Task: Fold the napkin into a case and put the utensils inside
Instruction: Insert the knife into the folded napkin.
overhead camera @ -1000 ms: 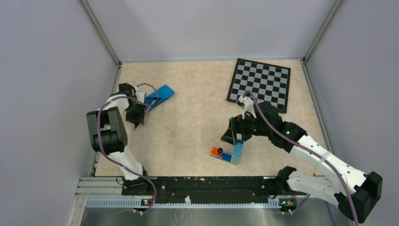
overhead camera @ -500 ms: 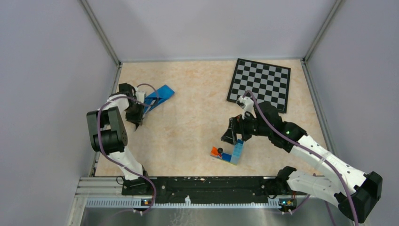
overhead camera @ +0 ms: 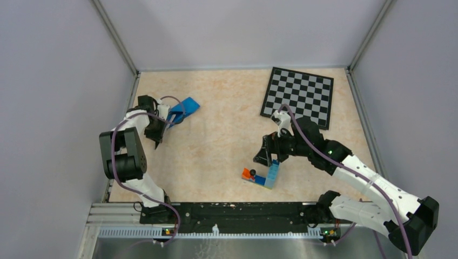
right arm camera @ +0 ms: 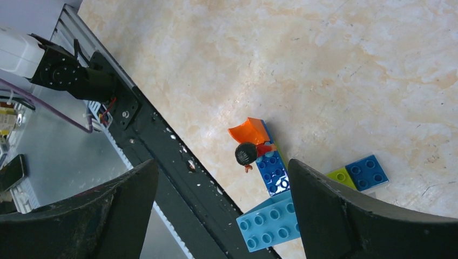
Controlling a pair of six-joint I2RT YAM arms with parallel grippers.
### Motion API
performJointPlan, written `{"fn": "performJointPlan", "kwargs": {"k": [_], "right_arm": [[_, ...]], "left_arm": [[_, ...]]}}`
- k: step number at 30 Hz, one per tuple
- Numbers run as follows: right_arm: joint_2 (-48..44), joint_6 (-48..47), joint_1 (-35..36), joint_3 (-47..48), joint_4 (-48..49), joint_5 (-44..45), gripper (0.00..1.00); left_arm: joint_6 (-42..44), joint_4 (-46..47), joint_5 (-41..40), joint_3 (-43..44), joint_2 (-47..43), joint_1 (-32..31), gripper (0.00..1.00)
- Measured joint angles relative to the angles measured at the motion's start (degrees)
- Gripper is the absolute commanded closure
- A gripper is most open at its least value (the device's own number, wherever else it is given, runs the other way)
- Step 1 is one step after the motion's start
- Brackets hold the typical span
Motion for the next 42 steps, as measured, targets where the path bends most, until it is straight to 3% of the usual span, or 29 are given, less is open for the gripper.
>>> {"fn": "performJointPlan", "kwargs": {"k": [10, 20, 32, 42], "right_arm": [[-0.04, 0.00, 0.42, 0.00, 0.02, 0.00, 0.12], [-1.36, 0.00, 1.16, -0.02, 0.04, 0.26, 0.12], [-1.38, -0.46, 1.97, -0.02, 0.04, 0.98, 0.11], [-0.94, -0.92, 1.97, -0.02, 0.04, 1.49, 0.11]], "left_arm": [[2.03, -1.07, -1.14, 0.11, -1.16, -3.04, 1.00], [5.68, -2.58, -4.04, 5.03, -0.33, -3.32, 1.00], [10.56, -3.69, -4.74, 15.58, 8.76, -4.39, 1.00], [12.79, -0.28, -2.16, 15.34, 10.27, -5.14, 1.00]]}}
